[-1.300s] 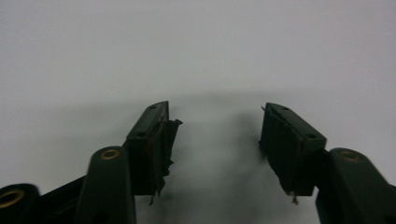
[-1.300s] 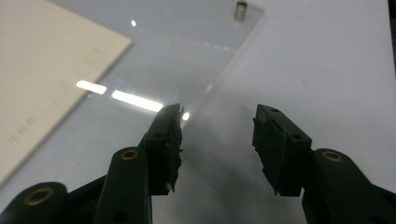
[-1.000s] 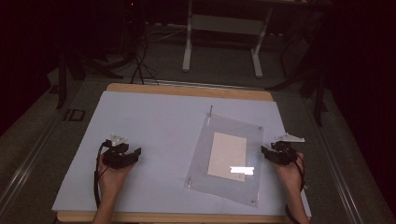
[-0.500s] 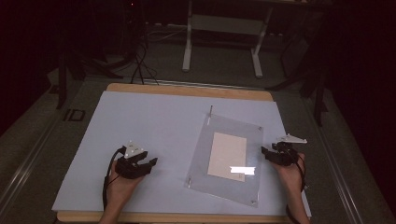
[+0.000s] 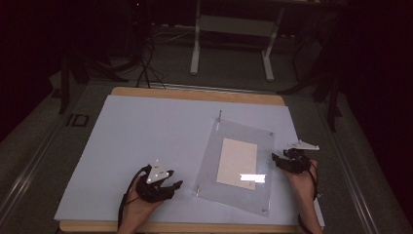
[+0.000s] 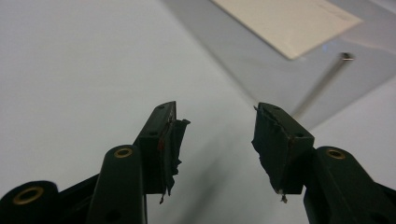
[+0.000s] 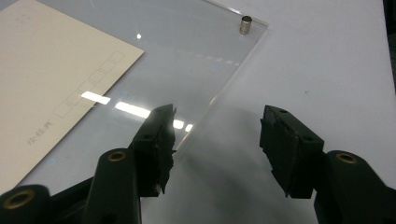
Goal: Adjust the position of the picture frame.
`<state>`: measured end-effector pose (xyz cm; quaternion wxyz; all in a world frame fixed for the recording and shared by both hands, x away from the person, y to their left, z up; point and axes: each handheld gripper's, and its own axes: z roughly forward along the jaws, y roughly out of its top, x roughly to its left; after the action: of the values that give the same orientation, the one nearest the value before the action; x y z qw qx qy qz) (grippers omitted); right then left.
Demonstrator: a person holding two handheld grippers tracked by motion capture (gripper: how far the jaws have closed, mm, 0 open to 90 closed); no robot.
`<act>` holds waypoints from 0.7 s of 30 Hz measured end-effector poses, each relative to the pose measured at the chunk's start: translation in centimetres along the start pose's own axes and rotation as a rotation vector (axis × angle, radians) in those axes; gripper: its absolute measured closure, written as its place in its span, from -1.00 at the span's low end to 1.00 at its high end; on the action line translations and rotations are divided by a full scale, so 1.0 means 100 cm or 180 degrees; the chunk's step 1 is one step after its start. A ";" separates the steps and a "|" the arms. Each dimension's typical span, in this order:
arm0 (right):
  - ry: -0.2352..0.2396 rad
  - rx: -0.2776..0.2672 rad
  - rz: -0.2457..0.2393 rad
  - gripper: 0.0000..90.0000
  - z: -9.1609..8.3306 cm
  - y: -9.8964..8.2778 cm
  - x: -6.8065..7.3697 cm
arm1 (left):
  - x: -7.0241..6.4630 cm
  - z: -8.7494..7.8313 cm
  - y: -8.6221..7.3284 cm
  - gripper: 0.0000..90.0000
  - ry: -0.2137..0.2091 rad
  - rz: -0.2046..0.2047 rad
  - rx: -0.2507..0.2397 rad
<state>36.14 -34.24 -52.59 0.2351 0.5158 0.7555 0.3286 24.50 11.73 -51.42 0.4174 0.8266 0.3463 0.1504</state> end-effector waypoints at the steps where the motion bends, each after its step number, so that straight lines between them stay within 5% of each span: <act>1: 0.0004 0.0000 -0.0001 -0.02 0.000 0.000 0.000 | 0.000 0.000 0.000 0.14 0.0000 0.0000 0.0000; 3: 0.0005 0.0002 -0.0002 -0.02 0.000 0.000 0.000 | -0.011 0.007 0.002 0.15 -0.0158 0.0080 0.0010; 8: 0.0007 -0.0010 0.0000 -0.02 0.000 0.000 0.001 | -0.027 0.016 0.005 0.18 -0.0265 0.0274 0.0072; 21: 0.0156 -0.0215 -0.0085 0.09 -0.002 0.015 0.014 | -0.041 0.047 0.011 0.52 -0.0430 0.0237 0.0123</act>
<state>36.44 -32.62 -51.44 0.2382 0.4891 0.7563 0.3633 24.55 5.65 -53.20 0.4179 0.8550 0.2893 0.1030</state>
